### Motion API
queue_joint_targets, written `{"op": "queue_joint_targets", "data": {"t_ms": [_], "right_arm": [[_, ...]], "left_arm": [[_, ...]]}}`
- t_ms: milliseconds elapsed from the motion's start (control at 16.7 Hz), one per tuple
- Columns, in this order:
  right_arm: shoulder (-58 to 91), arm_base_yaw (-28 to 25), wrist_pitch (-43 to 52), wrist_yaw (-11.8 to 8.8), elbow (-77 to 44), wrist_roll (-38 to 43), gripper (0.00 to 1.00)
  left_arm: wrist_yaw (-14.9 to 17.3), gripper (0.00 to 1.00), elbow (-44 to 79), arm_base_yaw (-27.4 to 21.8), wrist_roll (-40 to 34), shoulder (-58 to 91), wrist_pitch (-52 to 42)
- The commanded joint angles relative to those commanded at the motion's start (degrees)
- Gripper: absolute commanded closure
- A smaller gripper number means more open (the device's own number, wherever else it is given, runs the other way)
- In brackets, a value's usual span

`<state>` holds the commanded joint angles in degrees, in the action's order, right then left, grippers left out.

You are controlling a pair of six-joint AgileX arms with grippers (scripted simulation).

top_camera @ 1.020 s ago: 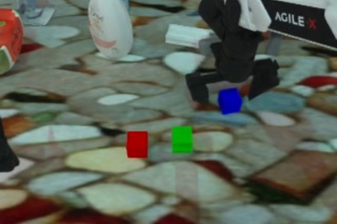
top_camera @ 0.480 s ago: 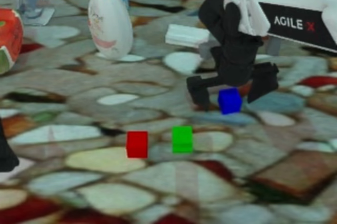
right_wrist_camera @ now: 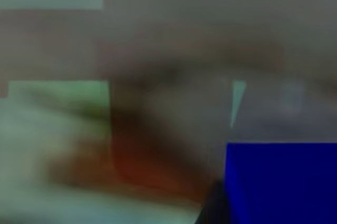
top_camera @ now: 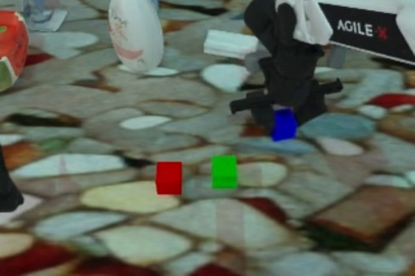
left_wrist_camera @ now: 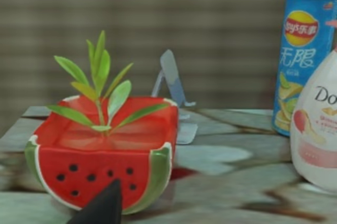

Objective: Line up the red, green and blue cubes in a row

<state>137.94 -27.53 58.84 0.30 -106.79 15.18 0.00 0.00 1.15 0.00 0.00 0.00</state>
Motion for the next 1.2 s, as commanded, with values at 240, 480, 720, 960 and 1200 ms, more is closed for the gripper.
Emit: {"op": "queue_joint_targets", "data": {"t_ms": [240, 480, 720, 960, 1200], "right_arm": [[0.0, 0.0, 0.0, 0.0, 0.0, 0.0, 1.0], [0.0, 0.0, 0.0, 0.0, 0.0, 0.0, 1.0], [-0.98, 0.16, 0.45, 0.22, -0.36, -0.09, 1.0], [-2.12, -0.1, 6.39, 0.3, -5.12, -0.11, 1.0], [-3.81, -0.3, 13.49, 0.19, -10.39, -0.17, 1.0]], "left_arm": [[0.0, 0.0, 0.0, 0.0, 0.0, 0.0, 0.0], [0.0, 0.0, 0.0, 0.0, 0.0, 0.0, 0.0], [0.0, 0.0, 0.0, 0.0, 0.0, 0.0, 0.0], [0.0, 0.0, 0.0, 0.0, 0.0, 0.0, 0.0], [0.0, 0.0, 0.0, 0.0, 0.0, 0.0, 0.0]]}}
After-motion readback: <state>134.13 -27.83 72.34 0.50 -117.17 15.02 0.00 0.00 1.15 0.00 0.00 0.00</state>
